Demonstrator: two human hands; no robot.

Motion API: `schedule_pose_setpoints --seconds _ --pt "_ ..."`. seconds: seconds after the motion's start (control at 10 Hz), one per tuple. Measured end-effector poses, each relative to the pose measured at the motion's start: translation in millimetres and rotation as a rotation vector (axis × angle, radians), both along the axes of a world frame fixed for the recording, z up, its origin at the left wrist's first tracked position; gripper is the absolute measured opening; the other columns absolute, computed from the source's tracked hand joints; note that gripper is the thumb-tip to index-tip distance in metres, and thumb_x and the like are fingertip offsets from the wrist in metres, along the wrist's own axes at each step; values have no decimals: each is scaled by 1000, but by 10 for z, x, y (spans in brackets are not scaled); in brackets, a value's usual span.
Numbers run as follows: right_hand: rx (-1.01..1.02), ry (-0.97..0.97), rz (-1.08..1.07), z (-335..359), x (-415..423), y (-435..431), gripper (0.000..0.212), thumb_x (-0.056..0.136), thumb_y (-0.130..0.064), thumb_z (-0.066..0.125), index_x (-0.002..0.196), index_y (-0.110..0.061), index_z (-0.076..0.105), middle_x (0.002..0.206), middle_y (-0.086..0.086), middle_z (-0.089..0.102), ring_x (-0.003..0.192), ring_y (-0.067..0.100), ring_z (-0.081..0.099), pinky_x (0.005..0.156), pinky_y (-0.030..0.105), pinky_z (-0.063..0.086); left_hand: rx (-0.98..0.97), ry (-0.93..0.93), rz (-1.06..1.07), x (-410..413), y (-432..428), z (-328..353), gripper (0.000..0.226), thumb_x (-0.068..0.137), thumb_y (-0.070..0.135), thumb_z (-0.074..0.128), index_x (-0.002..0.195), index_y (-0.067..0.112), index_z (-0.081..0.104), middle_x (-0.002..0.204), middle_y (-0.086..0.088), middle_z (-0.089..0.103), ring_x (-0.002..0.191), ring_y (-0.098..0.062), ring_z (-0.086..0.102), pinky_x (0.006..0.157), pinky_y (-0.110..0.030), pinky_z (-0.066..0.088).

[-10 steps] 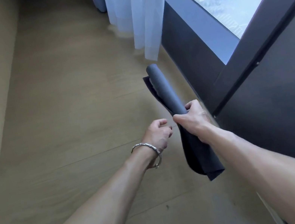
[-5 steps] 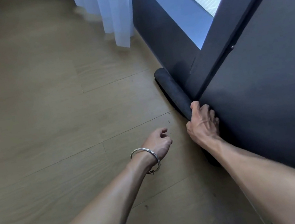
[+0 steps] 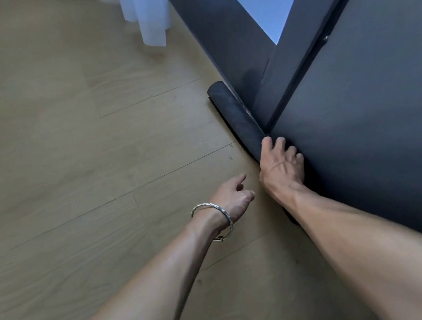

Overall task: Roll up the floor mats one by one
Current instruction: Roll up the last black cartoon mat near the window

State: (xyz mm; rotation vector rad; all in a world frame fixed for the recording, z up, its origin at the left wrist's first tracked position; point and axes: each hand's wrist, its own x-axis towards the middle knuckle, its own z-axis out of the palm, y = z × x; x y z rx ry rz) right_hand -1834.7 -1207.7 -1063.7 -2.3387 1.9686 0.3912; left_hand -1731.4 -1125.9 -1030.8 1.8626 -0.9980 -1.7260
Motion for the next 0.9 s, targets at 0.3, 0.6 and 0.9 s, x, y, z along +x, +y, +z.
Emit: schedule_pose_setpoints --seconds 0.3,0.6,0.9 --pt "29 39 -35 16 54 -29 40 90 -9 55 121 -11 30 122 14 37 102 34 50 78 43 43 2 -23 35 308 131 -23 56 93 14 50 146 20 33 147 -7 39 132 -16 41 98 -18 31" --pt "86 83 -100 70 116 -56 44 88 -12 55 122 -10 27 121 16 35 104 38 50 77 44 40 8 -55 45 653 378 -92 53 93 16 50 144 21 36 136 -2 48 115 -13 50 92 -19 35" --pt "-97 197 14 116 301 18 40 87 -15 57 121 -10 35 118 14 40 100 29 45 79 41 36 -29 -112 39 817 502 -101 53 93 18 49 145 20 35 136 -1 48 120 -14 49 86 -15 31"
